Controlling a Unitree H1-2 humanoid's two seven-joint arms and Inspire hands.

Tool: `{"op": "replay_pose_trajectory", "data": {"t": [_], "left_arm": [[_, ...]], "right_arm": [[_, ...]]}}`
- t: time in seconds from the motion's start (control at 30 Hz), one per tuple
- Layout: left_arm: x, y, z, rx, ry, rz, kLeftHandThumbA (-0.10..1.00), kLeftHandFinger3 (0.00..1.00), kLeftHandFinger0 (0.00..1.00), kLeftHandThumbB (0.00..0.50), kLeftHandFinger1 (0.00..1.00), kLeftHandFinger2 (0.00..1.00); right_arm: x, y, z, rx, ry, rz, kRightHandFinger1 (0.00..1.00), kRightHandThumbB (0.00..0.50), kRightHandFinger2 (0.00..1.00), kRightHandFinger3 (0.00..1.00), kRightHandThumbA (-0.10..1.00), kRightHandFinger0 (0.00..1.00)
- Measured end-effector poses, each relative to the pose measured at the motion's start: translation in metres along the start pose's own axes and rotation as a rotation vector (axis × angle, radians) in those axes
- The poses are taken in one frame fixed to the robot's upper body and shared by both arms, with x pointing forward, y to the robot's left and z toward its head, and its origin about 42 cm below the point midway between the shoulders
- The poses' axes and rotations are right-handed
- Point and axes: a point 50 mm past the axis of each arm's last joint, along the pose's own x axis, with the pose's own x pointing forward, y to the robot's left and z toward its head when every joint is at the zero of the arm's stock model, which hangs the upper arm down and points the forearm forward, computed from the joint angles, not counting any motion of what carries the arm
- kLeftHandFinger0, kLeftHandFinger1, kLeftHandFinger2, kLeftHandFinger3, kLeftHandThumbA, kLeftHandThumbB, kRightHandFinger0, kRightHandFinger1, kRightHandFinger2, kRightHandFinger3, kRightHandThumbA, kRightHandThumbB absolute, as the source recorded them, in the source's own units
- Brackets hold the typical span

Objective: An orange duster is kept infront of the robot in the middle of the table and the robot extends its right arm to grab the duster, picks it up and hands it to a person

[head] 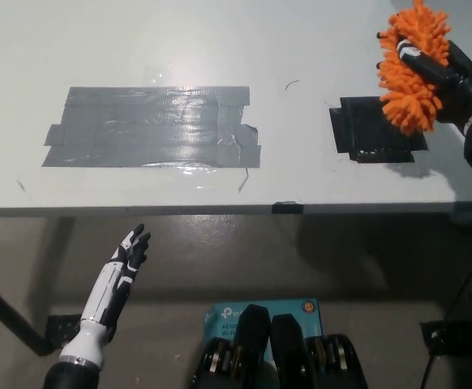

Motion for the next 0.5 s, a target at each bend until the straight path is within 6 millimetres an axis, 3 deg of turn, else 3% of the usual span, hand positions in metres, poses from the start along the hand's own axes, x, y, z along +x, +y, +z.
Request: {"op": "replay_pose_trajectory", "data": {"t": [0.2, 0.3, 0.37, 0.5], "left_arm": [[0.000, 0.000, 0.000, 0.000, 0.001, 0.000, 0.97, 1.00, 1.00, 0.198, 1.00, 1.00], [0.002, 0.001, 0.001, 0.001, -0.005, 0.002, 0.97, 1.00, 1.00, 0.200, 1.00, 1.00], [0.004, 0.001, 0.003, 0.001, -0.010, 0.002, 0.98, 1.00, 1.00, 0.193, 1.00, 1.00], [0.008, 0.003, 0.007, 0.005, -0.023, 0.002, 0.99, 1.00, 1.00, 0.199, 1.00, 1.00]], "right_arm": [[0.008, 0.018, -0.018, 0.123, 0.037, 0.069, 0.36, 0.125, 0.67, 1.00, -0.10, 0.00], [0.016, 0.034, -0.029, 0.183, 0.073, 0.110, 0.36, 0.144, 0.67, 1.00, -0.10, 0.00], [0.021, 0.043, -0.034, 0.211, 0.093, 0.131, 0.31, 0.154, 0.68, 1.00, -0.10, 0.00], [0.032, 0.061, -0.046, 0.268, 0.145, 0.164, 0.32, 0.162, 0.69, 1.00, -0.10, 0.00]]}}
